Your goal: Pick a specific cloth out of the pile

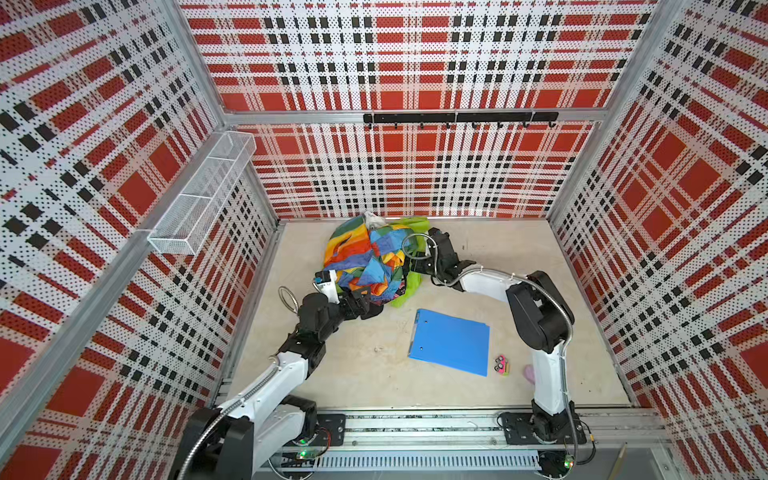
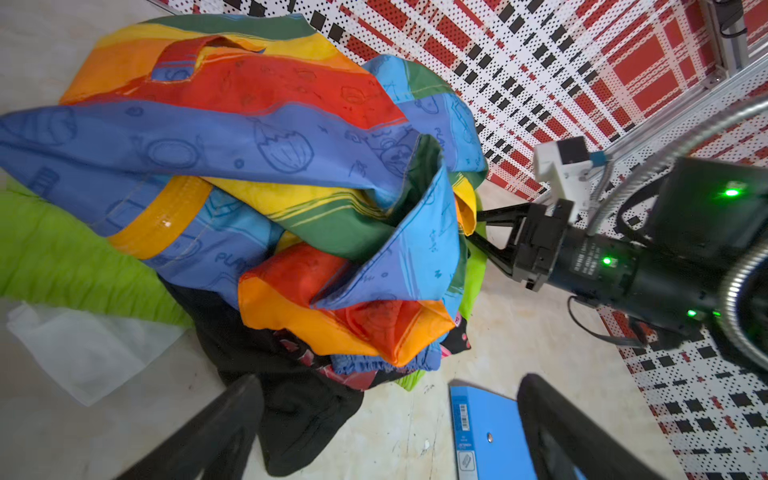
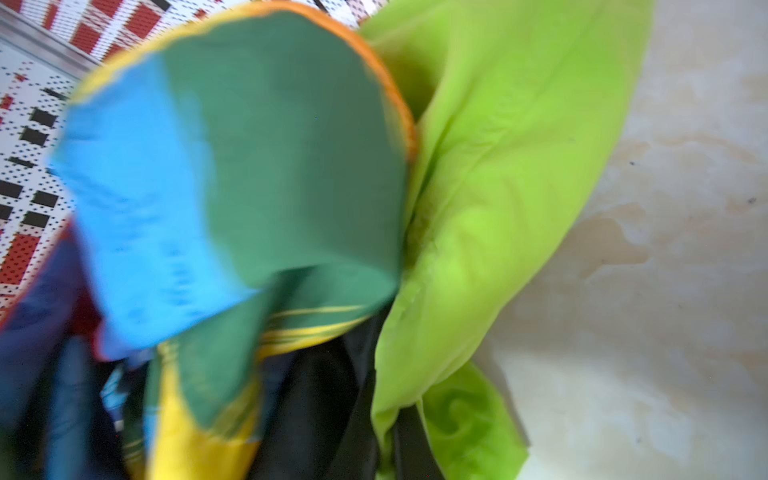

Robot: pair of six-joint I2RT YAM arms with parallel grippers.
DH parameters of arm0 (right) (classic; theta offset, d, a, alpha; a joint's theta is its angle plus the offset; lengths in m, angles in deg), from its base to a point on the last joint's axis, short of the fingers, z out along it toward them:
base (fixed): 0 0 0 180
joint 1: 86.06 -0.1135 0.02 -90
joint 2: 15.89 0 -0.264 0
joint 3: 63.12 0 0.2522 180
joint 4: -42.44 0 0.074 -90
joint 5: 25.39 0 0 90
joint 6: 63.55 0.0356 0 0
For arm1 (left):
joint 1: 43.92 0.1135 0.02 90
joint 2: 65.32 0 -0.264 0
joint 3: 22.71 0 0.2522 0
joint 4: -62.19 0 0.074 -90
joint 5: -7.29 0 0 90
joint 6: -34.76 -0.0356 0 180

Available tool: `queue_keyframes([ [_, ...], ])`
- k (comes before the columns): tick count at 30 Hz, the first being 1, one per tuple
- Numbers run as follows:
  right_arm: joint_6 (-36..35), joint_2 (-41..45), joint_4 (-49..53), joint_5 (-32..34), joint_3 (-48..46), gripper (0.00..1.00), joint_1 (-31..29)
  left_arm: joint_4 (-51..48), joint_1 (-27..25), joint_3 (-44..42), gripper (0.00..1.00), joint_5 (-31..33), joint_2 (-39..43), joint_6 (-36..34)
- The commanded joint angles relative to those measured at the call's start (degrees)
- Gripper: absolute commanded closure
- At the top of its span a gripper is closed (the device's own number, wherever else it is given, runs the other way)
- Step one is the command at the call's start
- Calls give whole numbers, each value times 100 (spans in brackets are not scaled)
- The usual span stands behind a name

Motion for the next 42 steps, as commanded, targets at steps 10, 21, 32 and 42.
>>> queue_keyframes([
  [10,-728,993,241,792,452,98,-657,-33,16,1076,1,345,-826,-217],
  [21,-1230,1076,817,977,1393,98,-847,-33,-426,1752,1,308,-2148,-638],
  [32,-1660,960,1332,1039,2438,98,-851,20,-640,1618,1,553,-2334,-604],
  [42,-1802,1032,1484,1073,2724,98,-855,58,-576,1645,1,550,-2291,-657],
])
